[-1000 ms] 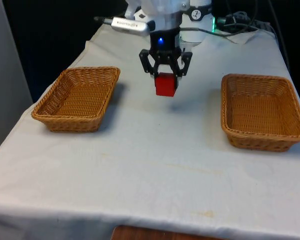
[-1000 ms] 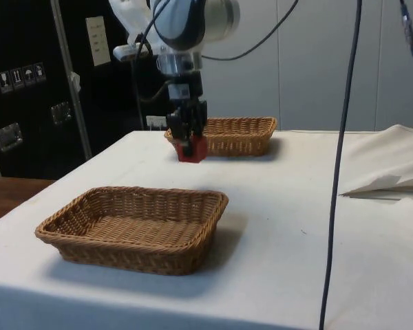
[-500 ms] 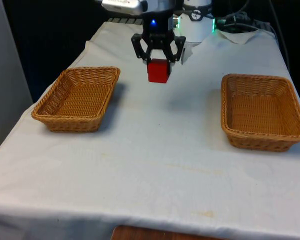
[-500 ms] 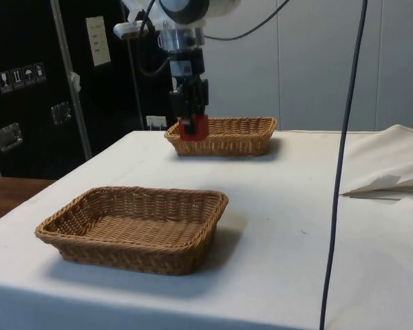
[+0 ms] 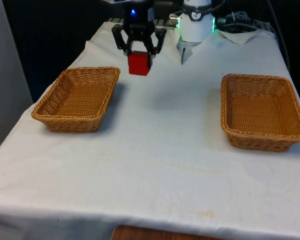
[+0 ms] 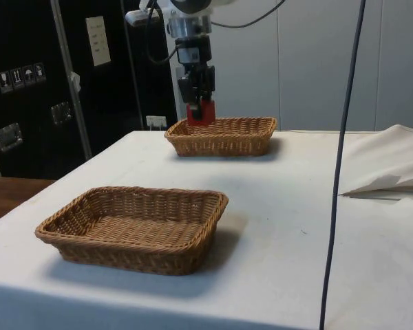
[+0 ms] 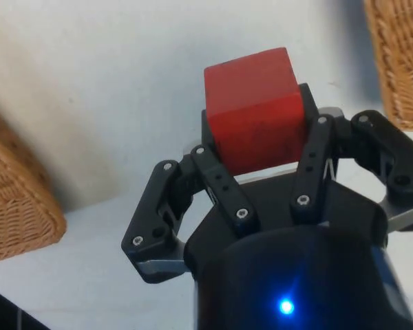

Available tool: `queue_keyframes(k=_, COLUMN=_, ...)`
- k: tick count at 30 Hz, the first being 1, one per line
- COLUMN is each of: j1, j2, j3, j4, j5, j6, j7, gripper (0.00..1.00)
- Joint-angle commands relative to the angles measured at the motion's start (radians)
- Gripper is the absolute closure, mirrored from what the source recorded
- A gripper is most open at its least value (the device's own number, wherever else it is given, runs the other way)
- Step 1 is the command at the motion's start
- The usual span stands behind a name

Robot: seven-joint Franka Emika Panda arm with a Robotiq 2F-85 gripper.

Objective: Pick up the red cube and place it into the right basket.

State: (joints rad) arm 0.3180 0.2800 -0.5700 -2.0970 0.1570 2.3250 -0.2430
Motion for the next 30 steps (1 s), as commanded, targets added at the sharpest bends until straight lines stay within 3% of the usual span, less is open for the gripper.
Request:
queue_keyframes(k=1, j1=-0.008, j2=0.008, j3=0.000, j4=0.009, j5=0.007, j6=-0.009, j7=-0.013, gripper=0.97)
queue_keyframes(k=6, j1=-0.018, j2=0.024, j3=-0.027, j4=0.023, j5=0.026, j6=-0.012, j7=-0.058, gripper=0.97)
queue_keyframes(k=7, j1=-0.008, j2=0.024, j3=-0.034, j4=0.019, j5=0.017, j6=-0.002, j7=-0.047, gripper=0.97)
queue_keyframes(k=8, j1=-0.019, j2=0.028, j3=-0.031, j4=0.025, j5=0.031, j6=-0.013, j7=-0.066, gripper=0.97)
queue_keyframes(k=15, j1=-0.032, j2=0.060, j3=-0.064, j4=0.044, j5=0.079, j6=-0.019, j7=-0.137, gripper=0.97)
queue_keyframes(k=16, j1=-0.020, j2=0.057, j3=-0.070, j4=0.036, j5=0.065, j6=-0.006, j7=-0.121, gripper=0.97)
queue_keyframes(k=17, j1=-0.034, j2=0.065, j3=-0.068, j4=0.046, j5=0.086, j6=-0.020, j7=-0.146, gripper=0.97)
queue_keyframes(k=21, j1=-0.043, j2=0.089, j3=-0.089, j4=0.060, j5=0.122, j6=-0.025, j7=-0.195, gripper=0.97)
queue_keyframes(k=24, j1=-0.046, j2=0.105, j3=-0.103, j4=0.068, j5=0.144, j6=-0.027, j7=-0.224, gripper=0.97)
queue_keyframes(k=25, j1=-0.033, j2=0.102, j3=-0.110, j4=0.061, j5=0.135, j6=-0.014, j7=-0.212, gripper=0.97)
queue_keyframes(k=26, j1=-0.048, j2=0.110, j3=-0.108, j4=0.071, j5=0.151, j6=-0.027, j7=-0.234, gripper=0.97)
queue_keyframes(k=30, j1=-0.056, j2=0.142, j3=-0.131, j4=0.088, j5=0.186, j6=-0.028, j7=-0.280, gripper=0.97)
